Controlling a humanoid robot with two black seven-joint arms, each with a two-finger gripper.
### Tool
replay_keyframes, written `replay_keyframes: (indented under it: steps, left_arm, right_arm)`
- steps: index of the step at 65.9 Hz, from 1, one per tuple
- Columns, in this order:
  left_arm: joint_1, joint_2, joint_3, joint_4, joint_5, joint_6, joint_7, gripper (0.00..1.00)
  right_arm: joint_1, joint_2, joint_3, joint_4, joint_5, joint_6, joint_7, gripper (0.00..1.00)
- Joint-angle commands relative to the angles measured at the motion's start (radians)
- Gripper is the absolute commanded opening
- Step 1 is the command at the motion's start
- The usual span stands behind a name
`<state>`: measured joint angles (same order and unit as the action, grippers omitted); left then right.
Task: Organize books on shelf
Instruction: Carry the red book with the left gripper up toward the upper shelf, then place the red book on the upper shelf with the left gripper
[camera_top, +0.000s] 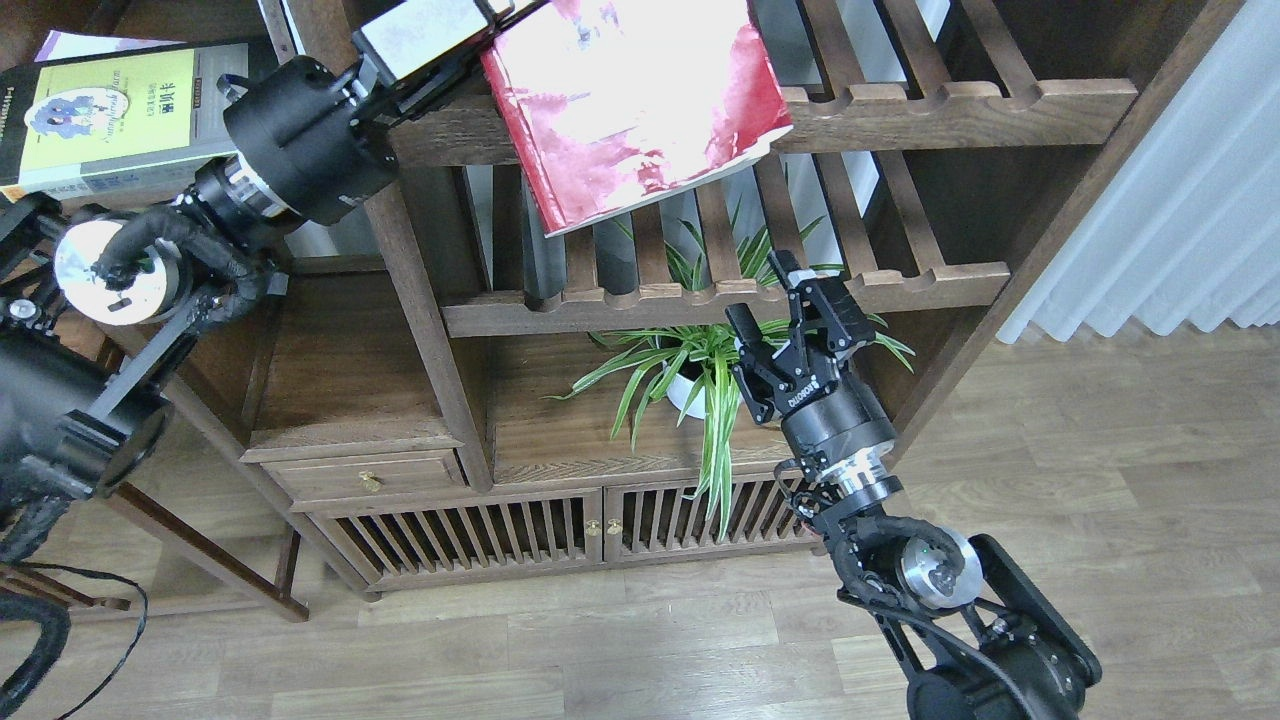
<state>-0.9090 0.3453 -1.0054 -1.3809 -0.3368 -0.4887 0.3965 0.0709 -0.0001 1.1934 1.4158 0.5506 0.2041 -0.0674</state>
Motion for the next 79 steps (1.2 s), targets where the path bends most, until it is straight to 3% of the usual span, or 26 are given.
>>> replay_keyframes:
  steps: [1, 19, 33, 45, 79]
  left_arm:
    - [-0.048, 0.027, -0.004, 0.0, 0.004, 0.0, 0.001, 0.05]
    - [-0.094, 0.161, -0.056, 0.0, 0.002, 0.0, 0.001, 0.05]
    - [-0.099, 0.337, -0.108, 0.0, -0.007, 0.0, -0.011, 0.05]
    - [-0.097, 0.402, -0.124, 0.0, -0.033, 0.0, -0.013, 0.05]
    - [0.009, 0.61, -0.108, 0.008, -0.085, 0.0, -0.011, 0.06]
  right_arm:
    - [0.001, 0.0, 0.0, 0.0, -0.001, 0.0, 0.0, 0.81]
    - [0.007, 0.0, -0.003, -0.005, -0.006, -0.002, 0.0, 0.81]
    - [0.043, 0.0, -0.009, -0.017, -0.008, -0.002, 0.0, 0.81]
    - [0.052, 0.0, -0.012, -0.026, -0.008, -0.003, 0.0, 0.81]
    - [0.058, 0.0, -0.017, -0.034, -0.02, -0.003, 0.0, 0.82]
